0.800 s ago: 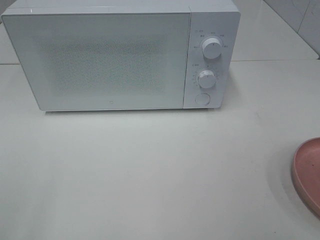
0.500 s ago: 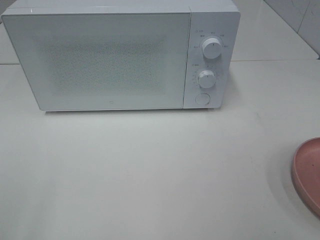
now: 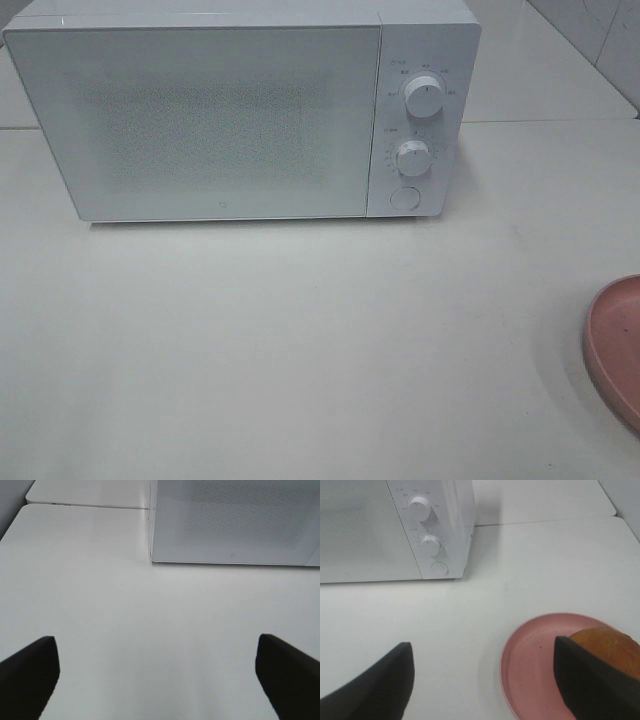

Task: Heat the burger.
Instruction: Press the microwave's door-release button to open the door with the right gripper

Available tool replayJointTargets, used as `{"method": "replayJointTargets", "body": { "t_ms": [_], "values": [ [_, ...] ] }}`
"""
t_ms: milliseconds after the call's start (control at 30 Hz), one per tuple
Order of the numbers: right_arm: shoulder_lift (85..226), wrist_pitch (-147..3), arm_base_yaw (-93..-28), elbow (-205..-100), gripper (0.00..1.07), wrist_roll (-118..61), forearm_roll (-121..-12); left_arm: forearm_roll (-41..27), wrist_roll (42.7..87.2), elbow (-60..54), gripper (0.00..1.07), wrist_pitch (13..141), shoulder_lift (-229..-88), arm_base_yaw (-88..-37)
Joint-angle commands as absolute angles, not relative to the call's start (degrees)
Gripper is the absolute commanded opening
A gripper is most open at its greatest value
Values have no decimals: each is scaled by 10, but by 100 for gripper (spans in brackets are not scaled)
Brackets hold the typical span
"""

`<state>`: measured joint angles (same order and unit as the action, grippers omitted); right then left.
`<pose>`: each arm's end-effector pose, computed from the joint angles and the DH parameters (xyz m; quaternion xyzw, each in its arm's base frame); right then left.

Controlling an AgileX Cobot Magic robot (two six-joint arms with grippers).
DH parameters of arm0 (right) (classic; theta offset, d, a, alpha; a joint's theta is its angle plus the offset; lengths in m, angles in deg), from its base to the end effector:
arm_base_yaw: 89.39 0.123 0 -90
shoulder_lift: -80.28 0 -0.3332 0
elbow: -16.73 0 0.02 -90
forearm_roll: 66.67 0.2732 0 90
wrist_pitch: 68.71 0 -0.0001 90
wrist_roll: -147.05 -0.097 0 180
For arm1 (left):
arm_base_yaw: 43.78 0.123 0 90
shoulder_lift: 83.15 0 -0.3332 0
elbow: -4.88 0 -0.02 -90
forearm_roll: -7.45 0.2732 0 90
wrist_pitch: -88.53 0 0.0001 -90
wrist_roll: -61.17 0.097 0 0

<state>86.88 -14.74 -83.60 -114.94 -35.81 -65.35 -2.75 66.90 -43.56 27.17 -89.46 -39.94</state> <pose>-0.0272 -0.0009 0.3031 -0.0207 0.8133 0.0553 0.5789 -0.0323 -0.0173 0.2920 0.0191 0.8450 -0.0445 0.5326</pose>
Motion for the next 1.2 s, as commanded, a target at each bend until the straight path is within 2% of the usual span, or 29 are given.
{"method": "replayJointTargets", "body": {
  "t_ms": [33,1200],
  "values": [
    [880,-159,-837,-1161,73,-356,-652,-32,671,-437,100,269,-884,-399],
    [1187,-436,-837,-1163,73,-355,-652,-32,671,-437,100,269,-884,-399]
  ]
}}
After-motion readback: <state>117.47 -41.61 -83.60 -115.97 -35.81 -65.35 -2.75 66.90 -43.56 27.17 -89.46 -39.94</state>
